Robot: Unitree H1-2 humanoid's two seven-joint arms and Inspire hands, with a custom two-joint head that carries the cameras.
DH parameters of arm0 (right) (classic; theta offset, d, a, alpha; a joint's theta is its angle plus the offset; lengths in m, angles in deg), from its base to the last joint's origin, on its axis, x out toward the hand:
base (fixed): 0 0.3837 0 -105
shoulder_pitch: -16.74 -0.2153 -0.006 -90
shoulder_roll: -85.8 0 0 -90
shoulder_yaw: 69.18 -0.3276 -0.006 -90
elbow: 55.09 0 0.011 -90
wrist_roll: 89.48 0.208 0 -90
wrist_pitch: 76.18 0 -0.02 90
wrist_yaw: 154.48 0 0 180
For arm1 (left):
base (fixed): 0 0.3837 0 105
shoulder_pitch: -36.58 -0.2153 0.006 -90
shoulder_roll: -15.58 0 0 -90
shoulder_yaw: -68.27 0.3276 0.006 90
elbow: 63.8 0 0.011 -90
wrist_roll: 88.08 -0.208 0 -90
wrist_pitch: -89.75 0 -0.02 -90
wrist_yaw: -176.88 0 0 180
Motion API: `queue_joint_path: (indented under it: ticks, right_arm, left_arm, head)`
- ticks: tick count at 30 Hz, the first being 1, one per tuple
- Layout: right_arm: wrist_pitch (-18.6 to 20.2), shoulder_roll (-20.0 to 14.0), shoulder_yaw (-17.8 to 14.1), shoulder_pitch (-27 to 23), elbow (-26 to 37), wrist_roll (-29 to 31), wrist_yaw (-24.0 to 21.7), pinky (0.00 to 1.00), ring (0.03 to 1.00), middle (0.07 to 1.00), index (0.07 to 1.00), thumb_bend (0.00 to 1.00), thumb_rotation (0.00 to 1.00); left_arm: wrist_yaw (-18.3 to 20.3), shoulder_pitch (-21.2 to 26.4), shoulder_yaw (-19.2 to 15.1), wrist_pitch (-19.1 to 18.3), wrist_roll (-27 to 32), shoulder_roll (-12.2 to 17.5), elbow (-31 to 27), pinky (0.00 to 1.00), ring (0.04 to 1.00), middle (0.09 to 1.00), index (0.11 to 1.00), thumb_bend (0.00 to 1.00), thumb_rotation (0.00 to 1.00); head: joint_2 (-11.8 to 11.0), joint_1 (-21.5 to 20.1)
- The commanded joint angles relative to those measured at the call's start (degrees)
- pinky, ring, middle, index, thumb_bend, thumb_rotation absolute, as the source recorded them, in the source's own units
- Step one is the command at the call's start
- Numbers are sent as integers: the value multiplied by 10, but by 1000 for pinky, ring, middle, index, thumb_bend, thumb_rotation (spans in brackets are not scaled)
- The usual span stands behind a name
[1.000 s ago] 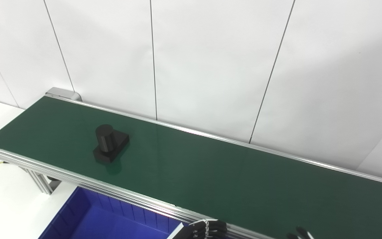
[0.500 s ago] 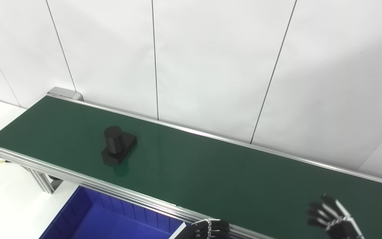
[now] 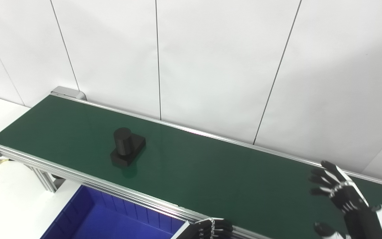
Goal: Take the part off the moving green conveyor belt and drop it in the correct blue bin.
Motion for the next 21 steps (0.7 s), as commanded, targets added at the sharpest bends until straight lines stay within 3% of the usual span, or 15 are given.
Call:
queue_joint_path:
  ticks: [1,8,21]
  right_arm:
    - [16,0,4,-24,5,-15,-7,676,784,823,889,768,654]
    - [55,11,19,-62,-2,-47,-5,699,788,813,877,772,649]
    - [78,31,55,-131,-57,-85,-16,728,812,855,888,716,524]
  left_arm:
    - [-6,11,2,21,-1,-5,-7,710,748,776,753,1000,156]
    - [-3,13,2,24,0,-2,-5,707,750,778,757,1000,153]
    - [0,13,-1,25,6,3,-3,715,756,782,758,1000,169]
  head:
    - [1,-1]
    - [2,-7]
    - [3,-21]
